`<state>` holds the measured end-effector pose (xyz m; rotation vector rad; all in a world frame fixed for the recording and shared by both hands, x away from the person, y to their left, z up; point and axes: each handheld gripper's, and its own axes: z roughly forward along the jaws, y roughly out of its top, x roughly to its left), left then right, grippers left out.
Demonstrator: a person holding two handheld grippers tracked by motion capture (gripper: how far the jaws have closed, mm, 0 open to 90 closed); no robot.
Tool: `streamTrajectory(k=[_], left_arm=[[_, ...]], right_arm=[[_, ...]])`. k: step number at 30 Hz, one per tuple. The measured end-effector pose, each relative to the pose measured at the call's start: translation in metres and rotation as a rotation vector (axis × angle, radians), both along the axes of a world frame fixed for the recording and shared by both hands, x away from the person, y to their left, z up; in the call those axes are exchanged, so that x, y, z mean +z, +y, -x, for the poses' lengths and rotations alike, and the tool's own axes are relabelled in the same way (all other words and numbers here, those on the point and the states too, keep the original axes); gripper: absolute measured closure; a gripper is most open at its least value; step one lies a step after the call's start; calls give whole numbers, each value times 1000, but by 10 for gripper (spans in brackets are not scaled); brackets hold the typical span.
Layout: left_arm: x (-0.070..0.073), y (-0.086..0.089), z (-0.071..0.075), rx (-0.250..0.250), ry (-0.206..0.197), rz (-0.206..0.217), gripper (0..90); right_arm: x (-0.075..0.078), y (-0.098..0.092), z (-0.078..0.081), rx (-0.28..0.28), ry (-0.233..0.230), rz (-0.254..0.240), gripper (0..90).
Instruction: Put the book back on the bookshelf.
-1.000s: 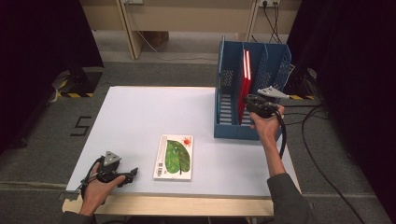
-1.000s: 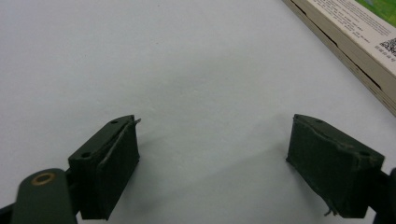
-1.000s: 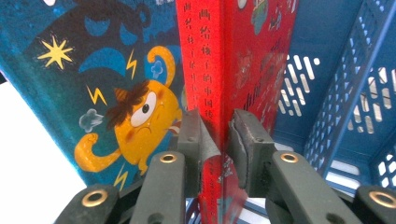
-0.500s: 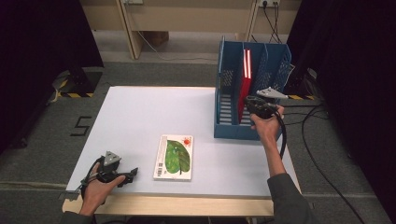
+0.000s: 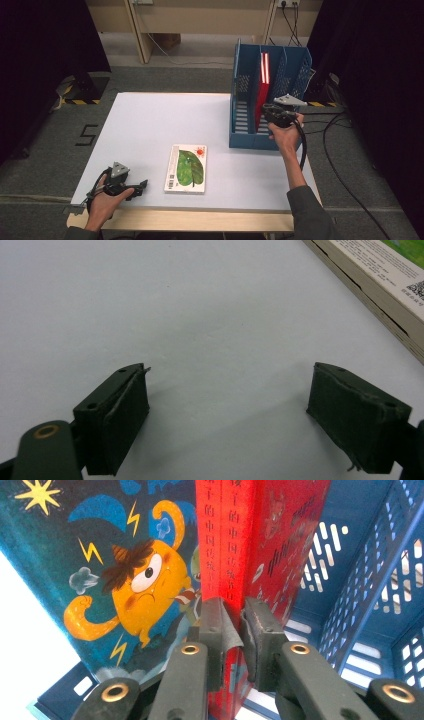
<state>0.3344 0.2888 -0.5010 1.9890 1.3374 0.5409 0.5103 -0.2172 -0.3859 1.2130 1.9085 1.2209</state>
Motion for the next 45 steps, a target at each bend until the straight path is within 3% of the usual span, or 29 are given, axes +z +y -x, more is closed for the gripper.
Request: streamTrajectory(k=[6,10,13,19,23,30,35,41,45], left_arm=[[0,0,0,-1,-2,1,151],[0,0,0,1,-7,11,155],[2,-1,0,7,-11,48,165],[6,-11,0,-13,-28,35,168],[7,-17,0,-25,-30,28,168],[8,-34,1,-61,-35,3,169],[6,-46,1,-96,-32,-17,170],[5,-57,2,-111,-32,-45,191],[5,-58,3,-105,-25,-22,211]], right_arm=[[2,-3,13,-6,-11,-46,713],[6,1,38,24,-16,-60,621],[7,5,59,35,-22,-84,579],[-7,19,91,86,20,-156,519],[-22,32,106,128,53,-162,490],[-48,48,115,169,125,-190,458],[-54,57,119,183,139,-187,414],[-64,73,123,225,189,-184,356],[-72,87,123,271,235,-189,338]])
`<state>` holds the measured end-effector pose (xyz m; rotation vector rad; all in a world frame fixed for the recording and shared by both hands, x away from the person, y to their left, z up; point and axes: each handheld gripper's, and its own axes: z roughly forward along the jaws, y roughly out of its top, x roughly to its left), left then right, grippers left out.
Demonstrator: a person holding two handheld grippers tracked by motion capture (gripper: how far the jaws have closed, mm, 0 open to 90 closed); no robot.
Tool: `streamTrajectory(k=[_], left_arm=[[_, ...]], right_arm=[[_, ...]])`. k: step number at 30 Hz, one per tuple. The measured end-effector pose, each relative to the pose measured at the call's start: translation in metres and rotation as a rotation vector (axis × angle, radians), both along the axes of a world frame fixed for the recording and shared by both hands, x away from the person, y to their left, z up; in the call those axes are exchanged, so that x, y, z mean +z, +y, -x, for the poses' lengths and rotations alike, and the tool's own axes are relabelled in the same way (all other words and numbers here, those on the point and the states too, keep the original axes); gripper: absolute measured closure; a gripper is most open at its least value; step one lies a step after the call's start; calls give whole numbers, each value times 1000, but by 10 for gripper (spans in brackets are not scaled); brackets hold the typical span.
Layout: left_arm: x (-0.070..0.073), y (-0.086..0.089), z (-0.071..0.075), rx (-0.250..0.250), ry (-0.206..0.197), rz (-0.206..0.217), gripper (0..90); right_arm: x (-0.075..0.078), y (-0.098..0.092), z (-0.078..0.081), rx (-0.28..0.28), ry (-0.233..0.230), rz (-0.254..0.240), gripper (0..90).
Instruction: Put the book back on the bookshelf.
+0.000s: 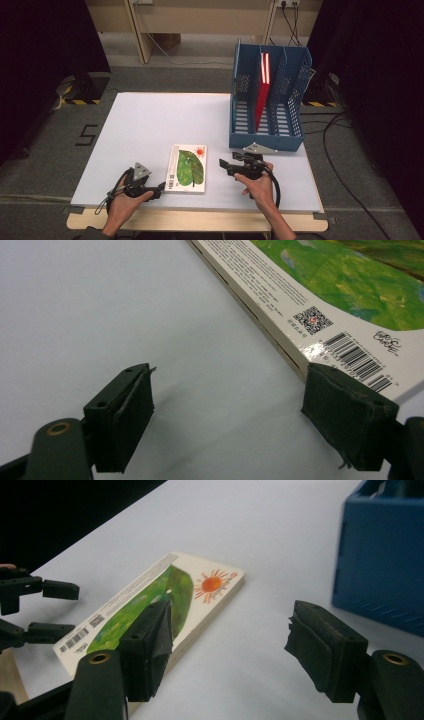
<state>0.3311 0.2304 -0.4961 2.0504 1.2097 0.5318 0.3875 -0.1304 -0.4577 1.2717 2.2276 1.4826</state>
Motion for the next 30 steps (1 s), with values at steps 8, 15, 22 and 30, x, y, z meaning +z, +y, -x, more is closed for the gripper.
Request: streamTrajectory(k=[8,15,22,30], left_arm=[[0,-24,8,-58,-16,-14,231],[-1,-37,8,-71,-22,-10,209],[-2,-36,6,-75,-18,-16,175],[-2,-35,6,-77,-14,-16,170]], right_arm=[[-11,18,-1,50,45,15,354],[-19,30,-2,78,98,20,369],[-24,40,-2,99,113,45,380],[-29,46,-3,112,134,63,388]])
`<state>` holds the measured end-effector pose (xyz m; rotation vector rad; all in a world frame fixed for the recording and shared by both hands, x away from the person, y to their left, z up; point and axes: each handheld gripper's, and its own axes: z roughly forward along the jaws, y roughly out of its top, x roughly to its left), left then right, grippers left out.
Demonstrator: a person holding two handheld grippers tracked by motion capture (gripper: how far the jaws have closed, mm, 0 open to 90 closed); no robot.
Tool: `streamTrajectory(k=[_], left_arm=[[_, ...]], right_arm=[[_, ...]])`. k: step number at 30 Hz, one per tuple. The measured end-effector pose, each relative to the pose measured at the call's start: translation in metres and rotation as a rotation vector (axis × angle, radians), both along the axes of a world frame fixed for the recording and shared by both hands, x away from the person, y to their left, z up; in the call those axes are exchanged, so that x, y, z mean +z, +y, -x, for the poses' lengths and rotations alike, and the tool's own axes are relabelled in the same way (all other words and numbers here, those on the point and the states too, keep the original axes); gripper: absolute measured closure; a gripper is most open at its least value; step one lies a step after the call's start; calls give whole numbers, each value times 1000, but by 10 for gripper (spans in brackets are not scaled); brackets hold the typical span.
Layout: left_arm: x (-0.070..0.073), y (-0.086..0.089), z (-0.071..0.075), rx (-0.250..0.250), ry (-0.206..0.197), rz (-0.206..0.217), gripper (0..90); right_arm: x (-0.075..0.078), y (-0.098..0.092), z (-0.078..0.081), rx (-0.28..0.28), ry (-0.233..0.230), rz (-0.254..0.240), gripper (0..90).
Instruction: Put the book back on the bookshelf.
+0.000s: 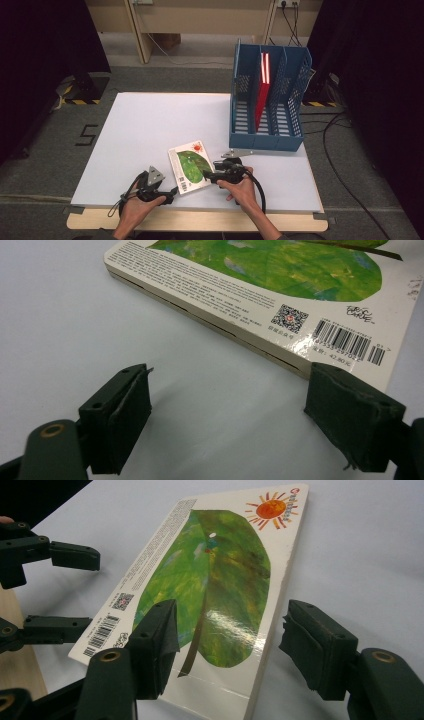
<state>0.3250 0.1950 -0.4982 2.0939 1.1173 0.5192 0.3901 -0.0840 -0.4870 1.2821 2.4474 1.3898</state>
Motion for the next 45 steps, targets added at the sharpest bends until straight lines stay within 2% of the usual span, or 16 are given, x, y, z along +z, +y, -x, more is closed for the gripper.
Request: streamTrajectory(k=[6,10,13,25,28,32,34,38,41,45], left_arm=[[0,0,1,7,0,2,170],[0,-2,1,8,-7,-1,171],[0,-3,2,4,-17,-10,177],[-2,-15,1,-18,-14,5,167],[-2,-15,1,-13,-14,5,163],[-2,-15,0,-7,-1,15,148],[-2,-15,0,-3,-3,12,141],[-2,-16,0,2,-7,5,131],[-2,-16,0,3,-8,3,126],[-2,-16,0,6,-9,0,115]], right_arm=[[-3,3,0,4,17,0,389],[-8,4,0,-7,54,-24,382],[-10,2,-2,-15,61,-42,387],[-10,-4,-8,-53,54,-40,405],[-11,-5,-9,-64,66,-52,411],[-10,-3,-9,-65,57,-42,416],[-10,-5,-9,-90,83,-67,426],[-9,-8,-10,-105,108,-107,448],[-8,-10,-10,-117,108,-131,457],[1,-12,-8,-118,77,-161,497]])
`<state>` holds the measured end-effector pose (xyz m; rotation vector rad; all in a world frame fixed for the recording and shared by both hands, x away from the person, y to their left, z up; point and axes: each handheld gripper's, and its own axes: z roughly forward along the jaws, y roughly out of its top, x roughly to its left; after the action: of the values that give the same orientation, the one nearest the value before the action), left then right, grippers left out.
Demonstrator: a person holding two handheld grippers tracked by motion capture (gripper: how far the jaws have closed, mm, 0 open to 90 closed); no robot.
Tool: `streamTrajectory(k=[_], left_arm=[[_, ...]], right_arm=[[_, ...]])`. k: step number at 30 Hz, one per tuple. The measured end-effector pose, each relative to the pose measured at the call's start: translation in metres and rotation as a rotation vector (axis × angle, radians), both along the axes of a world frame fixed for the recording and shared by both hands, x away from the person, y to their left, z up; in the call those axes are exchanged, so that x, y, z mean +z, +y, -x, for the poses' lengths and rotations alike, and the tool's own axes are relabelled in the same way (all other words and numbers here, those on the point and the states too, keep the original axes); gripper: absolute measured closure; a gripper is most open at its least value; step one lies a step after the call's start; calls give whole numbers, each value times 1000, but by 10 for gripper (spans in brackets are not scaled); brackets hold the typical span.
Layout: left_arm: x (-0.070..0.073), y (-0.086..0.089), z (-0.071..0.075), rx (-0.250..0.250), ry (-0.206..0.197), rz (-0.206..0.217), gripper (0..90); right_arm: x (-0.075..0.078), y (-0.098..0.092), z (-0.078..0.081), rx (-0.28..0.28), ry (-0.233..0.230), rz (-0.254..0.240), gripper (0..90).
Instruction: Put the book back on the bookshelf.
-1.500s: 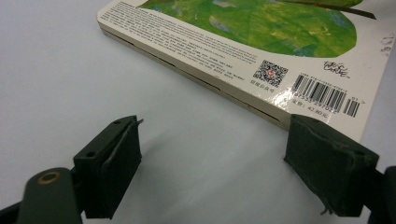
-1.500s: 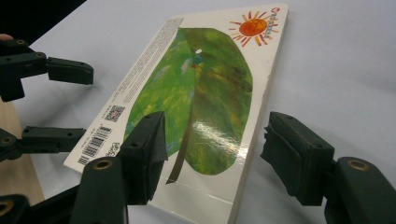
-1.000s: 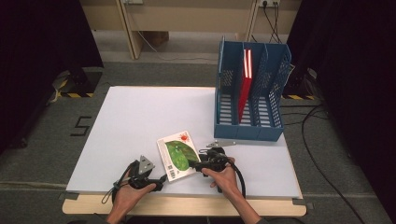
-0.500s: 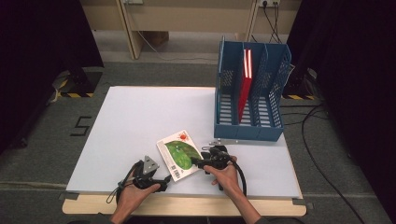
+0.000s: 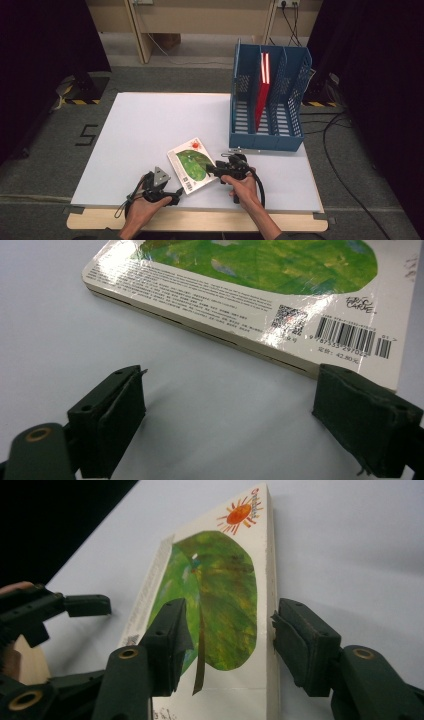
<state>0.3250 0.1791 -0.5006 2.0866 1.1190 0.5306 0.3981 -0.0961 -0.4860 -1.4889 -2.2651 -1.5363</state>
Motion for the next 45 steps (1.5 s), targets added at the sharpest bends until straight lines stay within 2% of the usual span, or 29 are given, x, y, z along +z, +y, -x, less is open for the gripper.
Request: streamTrajectory(k=[4,8,13,16,18,20,26,31,33,36,39,41,43,45], left_arm=[[0,0,0,4,-1,-2,103],[-1,0,-1,16,-5,-7,72],[-2,-1,-2,33,-7,-11,31],[-2,-1,-2,40,-12,-15,18],[-2,-1,-1,43,-14,-17,11],[-2,0,-2,41,-13,-12,11],[-2,2,-4,38,4,-2,0],[-2,-1,-4,43,-15,-20,0],[-2,-5,-6,43,-25,-22,0],[-3,-8,-9,47,-27,-11,0],[-3,-9,-10,46,-33,-8,2],[-2,-7,-8,37,-31,3,34],[0,-4,-8,31,-36,12,112],[4,0,-9,46,-49,30,147]], right_arm=[[13,0,3,4,-42,-34,527],[26,5,7,21,-95,-33,546],[43,14,13,56,-153,-59,584],[52,24,21,72,-211,-15,584],[57,28,24,86,-233,-15,586],[60,33,27,96,-256,6,586],[65,40,34,126,-281,-14,587],[70,48,38,147,-304,-13,589],[72,52,39,164,-310,-29,612],[75,59,40,195,-313,-42,640],[75,62,43,208,-345,-19,635],[75,62,42,214,-345,-25,635],[74,62,42,219,-346,-37,629],[74,63,44,231,-350,-41,629]])
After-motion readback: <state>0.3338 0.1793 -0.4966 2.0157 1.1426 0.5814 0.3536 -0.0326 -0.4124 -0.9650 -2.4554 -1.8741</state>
